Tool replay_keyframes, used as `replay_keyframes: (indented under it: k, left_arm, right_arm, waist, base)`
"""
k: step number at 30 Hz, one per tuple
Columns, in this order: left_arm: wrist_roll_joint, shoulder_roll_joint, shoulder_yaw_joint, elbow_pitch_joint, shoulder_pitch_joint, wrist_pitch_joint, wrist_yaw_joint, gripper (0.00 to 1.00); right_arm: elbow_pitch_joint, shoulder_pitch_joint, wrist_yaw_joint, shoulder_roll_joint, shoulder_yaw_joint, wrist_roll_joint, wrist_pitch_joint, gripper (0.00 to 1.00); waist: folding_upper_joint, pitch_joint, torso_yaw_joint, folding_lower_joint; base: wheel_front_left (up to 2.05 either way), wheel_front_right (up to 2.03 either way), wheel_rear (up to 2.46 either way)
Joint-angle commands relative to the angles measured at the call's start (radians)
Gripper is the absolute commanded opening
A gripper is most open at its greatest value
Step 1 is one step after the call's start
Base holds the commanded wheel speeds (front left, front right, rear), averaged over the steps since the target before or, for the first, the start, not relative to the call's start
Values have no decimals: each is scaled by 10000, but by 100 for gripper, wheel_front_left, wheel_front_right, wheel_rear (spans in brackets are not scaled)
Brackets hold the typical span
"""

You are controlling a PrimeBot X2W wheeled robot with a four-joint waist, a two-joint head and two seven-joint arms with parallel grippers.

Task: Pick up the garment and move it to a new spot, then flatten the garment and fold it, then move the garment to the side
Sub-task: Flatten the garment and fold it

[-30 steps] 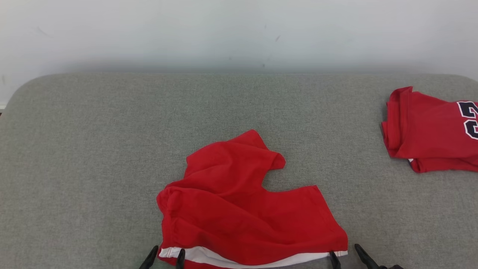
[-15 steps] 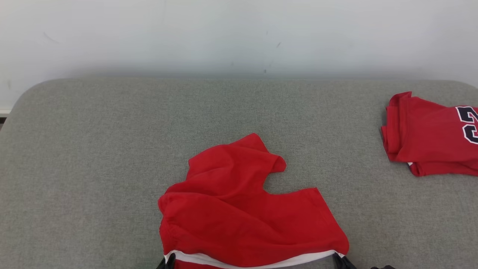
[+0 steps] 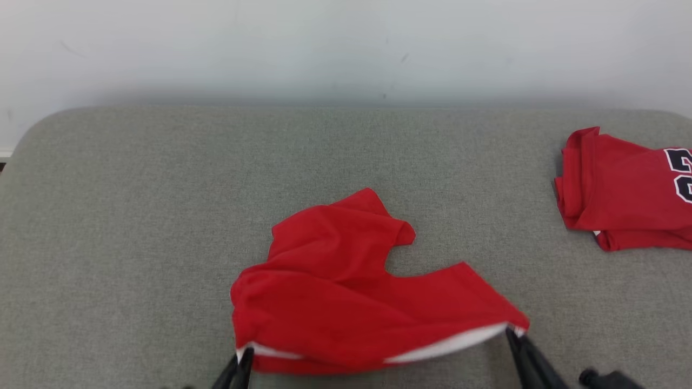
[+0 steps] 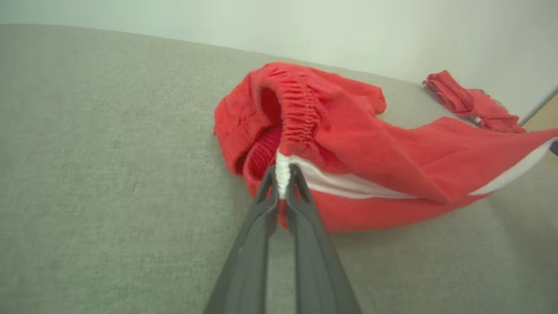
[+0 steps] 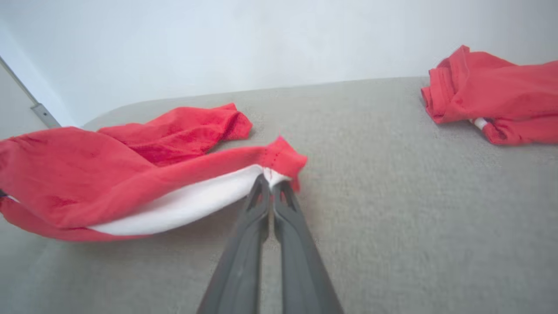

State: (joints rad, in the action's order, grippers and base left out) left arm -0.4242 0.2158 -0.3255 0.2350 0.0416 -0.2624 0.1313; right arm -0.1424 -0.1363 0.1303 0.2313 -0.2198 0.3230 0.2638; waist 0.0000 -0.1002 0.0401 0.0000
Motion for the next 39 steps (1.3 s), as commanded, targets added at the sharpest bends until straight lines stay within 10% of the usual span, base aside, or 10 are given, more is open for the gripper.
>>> replay_keyframes:
  k: [1,16,39]
  left_arm:
    - [-147,174,-68,-362,-518,-29,-16,0]
    - [-2945,1924,-1823,-156,-8002,2625,-18,0]
    - [-5131,903,-2641,5194,-19292,3619,-16,0]
  right_arm:
    - [462,398,4,192,64,218,5,0]
    - [-459,7042,4,1945,-956,2875,-562,0]
    - [-6270,18861,4,1580,-2255,4840,-752,0]
  waist:
    - [0,-180,-17,0]
    - [0,-2492,-461,0]
    - [0,-5599,-1407,0]
  base:
    - [0,0,0]
    - [0,0,0]
    - [0,0,0]
